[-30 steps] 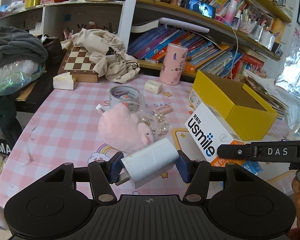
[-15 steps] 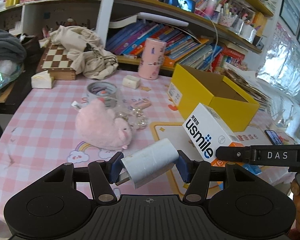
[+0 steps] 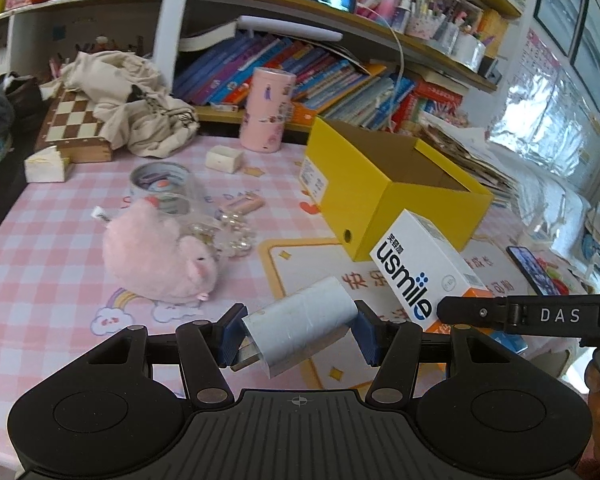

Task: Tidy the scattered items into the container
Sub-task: 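Carry the usmile box and the charger over the yellow cardboard box with both grippers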

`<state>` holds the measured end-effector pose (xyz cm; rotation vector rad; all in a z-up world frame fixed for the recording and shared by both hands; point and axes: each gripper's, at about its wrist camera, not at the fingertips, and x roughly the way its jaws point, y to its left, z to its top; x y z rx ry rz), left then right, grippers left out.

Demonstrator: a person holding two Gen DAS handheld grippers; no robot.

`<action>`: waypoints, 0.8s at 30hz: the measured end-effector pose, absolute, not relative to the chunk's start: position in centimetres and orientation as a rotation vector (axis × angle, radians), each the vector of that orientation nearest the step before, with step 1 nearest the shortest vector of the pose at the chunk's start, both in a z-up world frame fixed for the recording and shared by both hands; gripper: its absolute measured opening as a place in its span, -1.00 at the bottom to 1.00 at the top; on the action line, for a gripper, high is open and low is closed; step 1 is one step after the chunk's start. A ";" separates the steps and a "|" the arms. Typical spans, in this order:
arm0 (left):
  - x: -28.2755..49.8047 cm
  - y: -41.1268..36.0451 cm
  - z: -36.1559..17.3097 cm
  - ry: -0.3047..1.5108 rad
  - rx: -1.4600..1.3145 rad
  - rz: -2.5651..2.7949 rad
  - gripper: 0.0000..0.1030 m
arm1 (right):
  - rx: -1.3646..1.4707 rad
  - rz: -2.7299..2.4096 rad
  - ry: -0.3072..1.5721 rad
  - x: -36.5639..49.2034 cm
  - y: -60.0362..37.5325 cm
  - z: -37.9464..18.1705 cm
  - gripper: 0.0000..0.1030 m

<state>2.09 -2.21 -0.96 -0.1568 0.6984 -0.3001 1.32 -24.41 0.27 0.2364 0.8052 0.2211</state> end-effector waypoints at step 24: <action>4.0 -10.2 -1.3 0.733 -0.075 -0.440 0.09 | 0.294 0.106 0.790 0.2 -31.8 -0.2 -0.28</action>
